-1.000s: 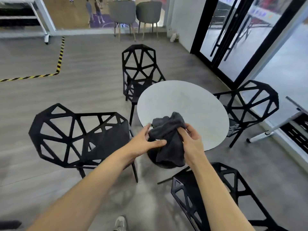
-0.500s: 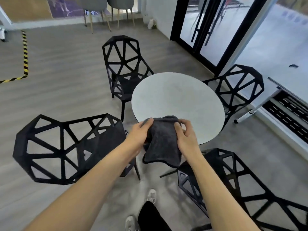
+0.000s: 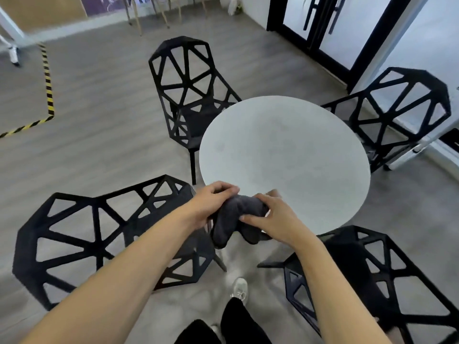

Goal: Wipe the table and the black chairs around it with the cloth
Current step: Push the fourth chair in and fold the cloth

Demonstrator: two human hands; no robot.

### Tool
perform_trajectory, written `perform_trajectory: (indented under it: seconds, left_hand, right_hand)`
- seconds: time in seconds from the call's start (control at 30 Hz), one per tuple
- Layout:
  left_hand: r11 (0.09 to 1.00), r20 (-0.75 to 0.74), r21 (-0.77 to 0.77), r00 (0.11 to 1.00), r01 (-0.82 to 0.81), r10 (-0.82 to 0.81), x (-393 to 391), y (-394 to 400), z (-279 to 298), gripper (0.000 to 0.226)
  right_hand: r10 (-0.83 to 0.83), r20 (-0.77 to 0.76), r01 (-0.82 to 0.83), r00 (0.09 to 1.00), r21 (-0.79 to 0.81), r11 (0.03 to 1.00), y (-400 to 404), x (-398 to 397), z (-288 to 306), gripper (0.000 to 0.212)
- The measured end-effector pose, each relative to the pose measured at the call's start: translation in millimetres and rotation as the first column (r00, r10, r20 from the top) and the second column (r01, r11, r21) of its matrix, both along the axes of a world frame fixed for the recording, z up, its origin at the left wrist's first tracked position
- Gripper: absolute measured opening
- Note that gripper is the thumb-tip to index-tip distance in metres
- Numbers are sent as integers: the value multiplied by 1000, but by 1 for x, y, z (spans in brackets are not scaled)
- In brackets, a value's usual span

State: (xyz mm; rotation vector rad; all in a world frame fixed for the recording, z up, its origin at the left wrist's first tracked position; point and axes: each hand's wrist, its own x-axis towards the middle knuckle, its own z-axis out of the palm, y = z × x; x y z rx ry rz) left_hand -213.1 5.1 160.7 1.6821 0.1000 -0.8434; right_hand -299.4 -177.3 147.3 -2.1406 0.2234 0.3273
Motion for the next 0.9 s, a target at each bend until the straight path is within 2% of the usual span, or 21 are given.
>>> perform_trajectory:
  seconds: [0.07,0.13,0.17,0.27,0.33,0.4,0.5,0.6,0.67,0.73,0.8,0.83,0.9]
  left_hand:
    - [978,-11,-1,978,207,-207,16,2,-9,36]
    - [900,44,146,906,411,-421,31,4,-19,48]
    - [873,64,215,886,438,-460,39,5,-25,49]
    - [865,84,230,877,445,-473,64,4,-43,39]
    - [871,85,212,880,442,-468,84,2,-59,35]
    - [913,112,217,921,345,-374,106,-2,-80,38]
    - [945,198,258,947,199,-253,139,-14,-113,42]
    - [950,318,269,917,157,-241,166,-27,-140,39]
    - [946,369,293,897,137,-244,175,-30,-155,32]
    - [907,387,387,864,164,-322,177,-31,-172,35]
    - [847,374,499,836,184,-402,172,-28,-187,47]
    - [838,367,519,841,168,-396,167,-26,-190,50]
    - [852,415,512,837,108,-356,159,-26,-191,52]
  right_hand:
    - [-41,-4,41,999,-8,999,-9,15,-19,34]
    - [-95,-57,103,994,160,982,-14,29,-29,28]
    - [-113,-87,131,990,247,960,-16,35,-33,23]
    - [-221,-138,257,966,381,888,-23,51,-47,25]
    - [-309,-134,337,942,403,851,-26,62,-61,27]
    - [-354,-114,370,928,384,846,-29,79,-82,26]
    - [-431,-50,428,901,262,865,-25,109,-121,23]
    - [-486,111,486,867,26,874,-17,134,-156,29]
    - [-483,195,502,854,-63,862,-12,144,-169,34]
    - [-462,234,509,855,-212,834,-9,148,-183,38]
    - [-429,215,480,877,-403,780,-4,148,-194,48]
    - [-448,178,479,876,-420,771,0,146,-196,54]
    - [-512,99,510,854,-359,782,7,143,-197,64]
